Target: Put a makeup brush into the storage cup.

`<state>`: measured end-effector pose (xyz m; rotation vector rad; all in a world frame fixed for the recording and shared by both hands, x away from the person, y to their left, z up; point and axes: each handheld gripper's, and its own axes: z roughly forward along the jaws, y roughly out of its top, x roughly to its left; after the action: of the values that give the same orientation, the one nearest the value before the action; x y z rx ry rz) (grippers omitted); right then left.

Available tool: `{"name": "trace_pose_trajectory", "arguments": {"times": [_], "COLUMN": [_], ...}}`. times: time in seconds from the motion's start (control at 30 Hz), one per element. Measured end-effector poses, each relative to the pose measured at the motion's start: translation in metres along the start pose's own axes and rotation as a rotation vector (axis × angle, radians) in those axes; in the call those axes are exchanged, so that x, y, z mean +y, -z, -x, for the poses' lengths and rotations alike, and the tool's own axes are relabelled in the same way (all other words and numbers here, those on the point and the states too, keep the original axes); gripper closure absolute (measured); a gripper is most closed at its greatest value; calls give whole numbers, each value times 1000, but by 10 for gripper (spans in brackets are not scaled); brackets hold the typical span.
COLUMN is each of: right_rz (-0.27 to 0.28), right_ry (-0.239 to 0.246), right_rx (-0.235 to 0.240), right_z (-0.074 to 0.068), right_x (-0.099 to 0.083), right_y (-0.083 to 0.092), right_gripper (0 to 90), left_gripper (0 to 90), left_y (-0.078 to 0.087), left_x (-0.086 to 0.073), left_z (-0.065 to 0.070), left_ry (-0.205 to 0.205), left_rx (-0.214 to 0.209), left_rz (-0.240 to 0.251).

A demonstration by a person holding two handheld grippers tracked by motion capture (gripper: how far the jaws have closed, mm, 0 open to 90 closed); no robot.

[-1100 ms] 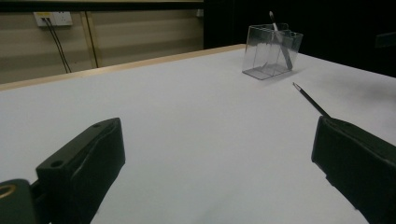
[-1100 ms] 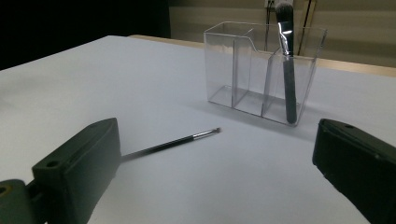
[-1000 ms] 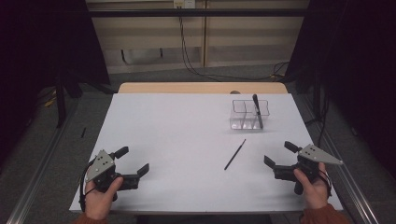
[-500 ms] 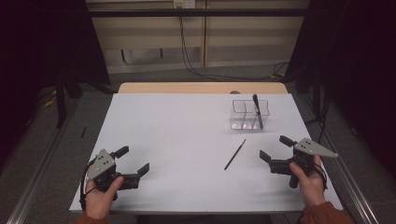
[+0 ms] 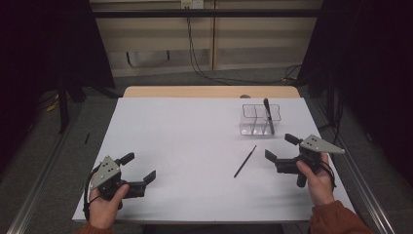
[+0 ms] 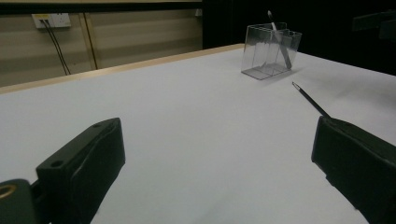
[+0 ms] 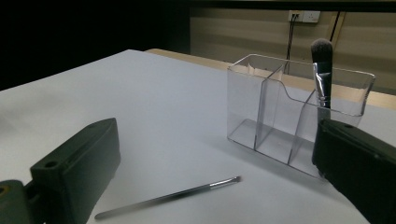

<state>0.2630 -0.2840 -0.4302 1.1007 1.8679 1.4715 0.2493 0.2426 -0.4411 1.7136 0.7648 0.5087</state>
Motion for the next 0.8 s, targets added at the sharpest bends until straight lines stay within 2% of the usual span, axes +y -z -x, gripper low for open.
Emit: {"name": "trace_pose_trajectory", "arguments": {"times": [0.2, 0.57, 0.7, 0.8], "right_rz": [-26, -23, -57, -71], "right_ry": [24, 37, 39, 52], "right_rx": [10, 32, 61, 63], "right_z": [1, 2, 3, 5], "right_x": [2, 16, 21, 24], "right_y": [-14, -34, -43, -51], "right_gripper": [6, 10, 13, 13], "left_gripper": [27, 27, 28, 28], "left_y": [0, 0, -1, 0], "left_x": [0, -1, -1, -1], "left_z": [-1, -1, -1, -2], "left_ry": [2, 6, 8, 8], "left_rx": [-3, -3, -3, -2], "left_rz": [0, -1, -6, -5]}}
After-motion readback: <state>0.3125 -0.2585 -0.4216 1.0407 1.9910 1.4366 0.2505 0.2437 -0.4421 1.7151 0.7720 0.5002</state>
